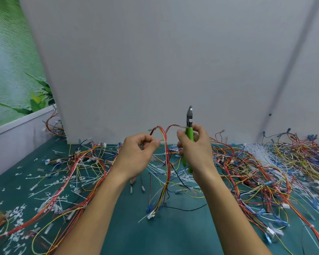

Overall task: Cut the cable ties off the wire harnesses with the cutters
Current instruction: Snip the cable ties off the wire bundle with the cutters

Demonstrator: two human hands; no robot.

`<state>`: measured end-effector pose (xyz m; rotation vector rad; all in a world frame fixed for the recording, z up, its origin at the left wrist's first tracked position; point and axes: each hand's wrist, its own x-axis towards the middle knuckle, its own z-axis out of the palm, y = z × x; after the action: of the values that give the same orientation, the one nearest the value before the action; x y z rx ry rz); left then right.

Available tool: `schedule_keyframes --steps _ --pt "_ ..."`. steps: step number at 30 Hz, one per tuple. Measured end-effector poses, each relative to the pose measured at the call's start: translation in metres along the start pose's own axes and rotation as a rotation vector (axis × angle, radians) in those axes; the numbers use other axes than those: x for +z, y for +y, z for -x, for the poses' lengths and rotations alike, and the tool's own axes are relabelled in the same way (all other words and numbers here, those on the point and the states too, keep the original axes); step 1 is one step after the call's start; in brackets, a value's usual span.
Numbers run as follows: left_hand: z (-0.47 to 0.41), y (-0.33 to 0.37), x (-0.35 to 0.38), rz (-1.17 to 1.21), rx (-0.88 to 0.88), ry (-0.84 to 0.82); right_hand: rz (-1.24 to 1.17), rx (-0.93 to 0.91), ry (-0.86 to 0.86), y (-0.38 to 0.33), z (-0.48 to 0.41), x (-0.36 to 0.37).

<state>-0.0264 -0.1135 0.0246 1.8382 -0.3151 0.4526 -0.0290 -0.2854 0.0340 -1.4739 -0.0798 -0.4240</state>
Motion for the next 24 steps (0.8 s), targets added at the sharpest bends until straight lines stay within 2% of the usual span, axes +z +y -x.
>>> schedule_keyframes --steps 2,5,9,16,20,24 --pt "0.0 0.0 0.0 -0.007 -0.004 0.029 0.023 -0.071 0.004 -0.002 0.001 -0.001" --pt "0.0 0.0 -0.001 -0.029 0.008 0.052 0.052 -0.157 -0.081 -0.004 0.004 0.0" --pt "0.002 0.003 -0.001 -0.033 0.036 0.035 0.156 -0.167 -0.173 -0.002 0.009 0.007" --pt "0.005 0.006 0.002 0.01 0.067 -0.005 0.379 -0.273 -0.148 0.007 0.013 0.013" --pt "0.006 0.01 0.001 0.036 0.127 -0.002 0.381 -0.311 -0.11 0.008 0.013 0.013" --pt "0.009 0.015 0.0 0.149 0.088 -0.012 0.283 -0.291 -0.095 0.005 0.013 0.013"
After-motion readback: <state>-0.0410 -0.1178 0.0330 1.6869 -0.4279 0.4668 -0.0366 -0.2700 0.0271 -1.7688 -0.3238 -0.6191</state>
